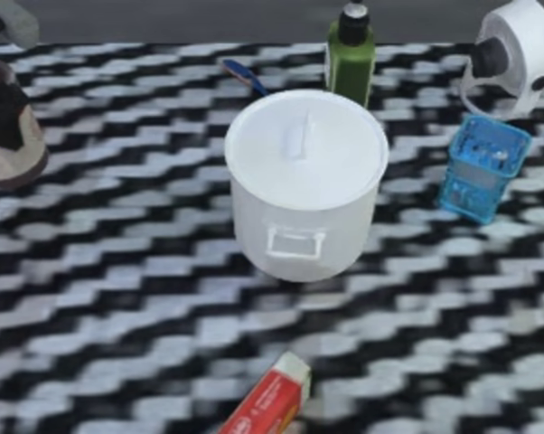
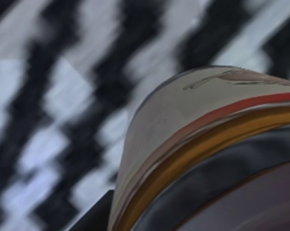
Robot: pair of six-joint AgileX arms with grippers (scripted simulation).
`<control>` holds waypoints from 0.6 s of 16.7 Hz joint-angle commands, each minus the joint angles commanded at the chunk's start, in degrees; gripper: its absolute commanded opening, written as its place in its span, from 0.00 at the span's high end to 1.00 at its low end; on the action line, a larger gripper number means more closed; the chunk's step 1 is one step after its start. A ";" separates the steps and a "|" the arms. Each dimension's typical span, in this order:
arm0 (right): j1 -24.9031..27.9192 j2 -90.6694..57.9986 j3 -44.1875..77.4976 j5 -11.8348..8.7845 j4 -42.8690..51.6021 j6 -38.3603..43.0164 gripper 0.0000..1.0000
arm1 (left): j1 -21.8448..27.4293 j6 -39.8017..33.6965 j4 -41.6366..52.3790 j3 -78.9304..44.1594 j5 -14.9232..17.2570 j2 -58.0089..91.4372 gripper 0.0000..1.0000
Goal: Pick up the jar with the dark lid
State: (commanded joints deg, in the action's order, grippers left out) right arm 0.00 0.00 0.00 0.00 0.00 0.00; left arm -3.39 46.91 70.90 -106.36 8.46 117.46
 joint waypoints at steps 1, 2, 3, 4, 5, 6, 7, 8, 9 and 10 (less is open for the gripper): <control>0.00 0.00 0.00 0.00 0.00 0.00 0.00 | 0.24 -0.62 -0.17 0.15 -0.15 -0.01 1.00; 0.00 0.00 0.00 0.00 0.00 0.00 0.00 | 0.71 -1.82 -0.49 0.44 -0.43 -0.02 1.00; 0.00 0.00 0.00 0.00 0.00 0.00 0.00 | 1.40 -3.68 -0.96 0.86 -0.83 -0.04 1.00; 0.00 0.00 0.00 0.00 0.00 0.00 0.00 | 2.27 -6.10 -1.53 1.38 -1.32 -0.06 1.00; 0.00 0.00 0.00 0.00 0.00 0.00 0.00 | 3.32 -9.14 -2.20 2.01 -1.91 -0.07 1.00; 0.00 0.00 0.00 0.00 0.00 0.00 0.00 | 4.54 -12.80 -2.98 2.77 -2.58 -0.10 1.00; 0.00 0.00 0.00 0.00 0.00 0.00 0.00 | 5.89 -16.97 -3.86 3.69 -3.30 -0.18 1.00; 0.00 0.00 0.00 0.00 0.00 0.00 0.00 | 7.34 -21.62 -4.80 4.75 -4.09 -0.29 1.00; 0.00 0.00 0.00 0.00 0.00 0.00 0.00 | 8.86 -26.59 -5.78 5.89 -4.90 -0.40 1.00; 0.00 0.00 0.00 0.00 0.00 0.00 0.00 | 10.42 -31.73 -6.77 7.08 -5.73 -0.51 1.00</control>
State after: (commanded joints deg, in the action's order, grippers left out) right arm 0.00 0.00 0.00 0.00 0.00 0.00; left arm 7.02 15.18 64.13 -99.28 2.73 116.95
